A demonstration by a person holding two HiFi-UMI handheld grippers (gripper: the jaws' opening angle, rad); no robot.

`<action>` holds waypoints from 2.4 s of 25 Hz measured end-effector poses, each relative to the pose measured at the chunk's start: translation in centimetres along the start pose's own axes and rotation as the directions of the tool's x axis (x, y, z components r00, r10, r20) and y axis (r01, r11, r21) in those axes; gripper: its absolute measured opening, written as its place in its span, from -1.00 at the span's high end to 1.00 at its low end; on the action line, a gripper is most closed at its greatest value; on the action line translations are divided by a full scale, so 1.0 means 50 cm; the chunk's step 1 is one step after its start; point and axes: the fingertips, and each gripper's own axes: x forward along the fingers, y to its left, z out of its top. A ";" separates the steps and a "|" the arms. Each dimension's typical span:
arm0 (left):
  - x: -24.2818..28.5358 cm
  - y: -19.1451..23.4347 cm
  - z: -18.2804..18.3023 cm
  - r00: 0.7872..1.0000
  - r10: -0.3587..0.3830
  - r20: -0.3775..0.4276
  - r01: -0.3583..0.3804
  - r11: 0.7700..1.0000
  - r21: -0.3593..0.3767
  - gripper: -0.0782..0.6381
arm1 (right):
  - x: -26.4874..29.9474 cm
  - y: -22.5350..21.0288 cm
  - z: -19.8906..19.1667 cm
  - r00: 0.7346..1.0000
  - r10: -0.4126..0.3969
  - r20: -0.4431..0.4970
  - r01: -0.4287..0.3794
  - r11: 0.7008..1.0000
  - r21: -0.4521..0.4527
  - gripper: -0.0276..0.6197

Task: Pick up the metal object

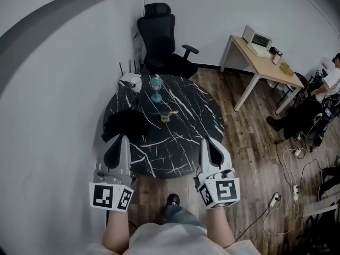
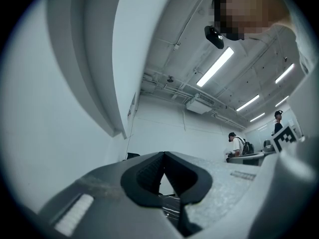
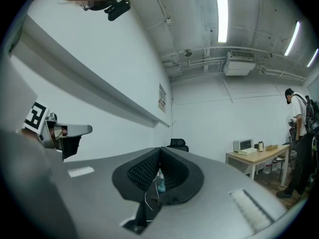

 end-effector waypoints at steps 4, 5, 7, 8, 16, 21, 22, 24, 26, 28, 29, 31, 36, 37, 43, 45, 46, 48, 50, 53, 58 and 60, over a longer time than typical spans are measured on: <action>0.049 0.006 -0.009 1.000 0.024 0.003 -0.024 1.000 0.006 0.77 | 0.052 -0.029 -0.001 1.000 0.026 0.002 -0.026 1.000 -0.001 0.92; 0.061 0.007 -0.013 1.000 0.030 0.002 -0.030 1.000 0.007 0.77 | 0.064 -0.038 -0.001 1.000 0.031 0.002 -0.031 1.000 -0.001 0.92; 0.081 0.007 -0.020 0.999 0.042 -0.001 -0.042 0.999 0.009 0.77 | 0.084 -0.054 -0.003 0.999 0.037 0.004 -0.037 0.999 0.002 0.92; 0.090 0.007 -0.022 0.999 0.047 -0.002 -0.047 0.999 0.010 0.77 | 0.092 -0.062 -0.004 0.999 0.040 0.005 -0.040 0.999 0.005 0.92; 0.155 -0.003 -0.035 0.997 0.071 -0.003 -0.071 0.997 0.032 0.77 | 0.152 -0.116 -0.016 0.998 0.068 0.009 -0.069 0.997 0.034 0.92; 0.190 -0.005 -0.043 0.996 0.084 0.000 -0.084 0.995 0.047 0.77 | 0.187 -0.142 -0.017 0.996 0.087 0.019 -0.087 0.996 0.034 0.92; 0.197 -0.005 -0.046 0.996 0.089 0.000 -0.089 0.995 0.051 0.77 | 0.192 -0.147 -0.017 0.996 0.090 0.022 -0.090 0.995 0.034 0.92; 0.208 -0.005 -0.052 0.995 0.100 0.000 -0.100 0.993 0.056 0.77 | 0.203 -0.155 -0.017 0.995 0.096 0.026 -0.097 0.995 0.034 0.92; 0.217 -0.006 -0.057 0.994 0.112 -0.002 -0.111 0.992 0.063 0.77 | 0.213 -0.163 -0.019 0.994 0.103 0.026 -0.104 0.994 0.034 0.92; 0.224 -0.007 -0.060 0.993 0.117 -0.004 -0.116 0.990 0.076 0.77 | 0.222 -0.169 -0.023 0.994 0.108 0.024 -0.109 0.993 0.035 0.92; 0.228 -0.007 -0.063 0.993 0.118 -0.007 -0.117 0.990 0.081 0.77 | 0.227 -0.171 -0.025 0.994 0.111 0.023 -0.112 0.993 0.036 0.92; 0.233 -0.004 -0.069 0.992 0.126 -0.021 -0.124 0.989 0.084 0.77 | 0.235 -0.173 -0.028 0.993 0.118 0.019 -0.118 0.992 0.037 0.92; 0.248 0.008 -0.089 0.988 0.144 -0.047 -0.141 0.988 0.062 0.77 | 0.256 -0.178 -0.042 0.992 0.127 0.007 -0.127 0.991 0.039 0.92; 0.253 0.010 -0.091 0.989 0.141 -0.046 -0.139 0.989 0.059 0.77 | 0.261 -0.180 -0.045 0.992 0.128 0.004 -0.128 0.991 0.039 0.92; 0.293 0.019 -0.112 0.992 0.113 -0.054 -0.112 0.993 0.021 0.77 | 0.302 -0.192 -0.058 0.991 0.130 -0.009 -0.130 0.991 0.043 0.92; 0.312 0.027 -0.122 0.992 0.108 -0.064 -0.107 0.994 0.020 0.77 | 0.320 -0.194 -0.062 0.991 0.130 -0.012 -0.130 0.991 0.041 0.92; 0.322 0.031 -0.127 0.992 0.105 -0.067 -0.104 0.994 0.022 0.77 | 0.331 -0.195 -0.064 0.991 0.131 -0.014 -0.130 0.991 0.037 0.92; 0.346 0.039 -0.140 0.992 0.094 -0.079 -0.092 0.995 0.024 0.77 | 0.353 -0.199 -0.069 0.991 0.129 -0.018 -0.129 0.991 0.030 0.92; 0.369 0.046 -0.156 0.992 0.082 -0.097 -0.080 0.996 0.026 0.77 | 0.375 -0.204 -0.076 0.992 0.127 -0.027 -0.126 0.992 0.029 0.92; 0.403 0.061 -0.175 0.989 0.082 -0.120 -0.079 0.996 0.032 0.77 | 0.409 -0.210 -0.085 0.991 0.127 -0.043 -0.126 0.992 0.023 0.92; 0.452 0.097 -0.209 0.984 0.110 -0.141 -0.110 0.994 0.005 0.77 | 0.467 -0.225 -0.106 0.990 0.124 -0.066 -0.123 0.992 0.018 0.92; 0.463 0.110 -0.229 0.980 0.118 -0.162 -0.120 0.993 -0.004 0.77 | 0.485 -0.228 -0.123 0.989 0.124 -0.084 -0.123 0.992 0.020 0.92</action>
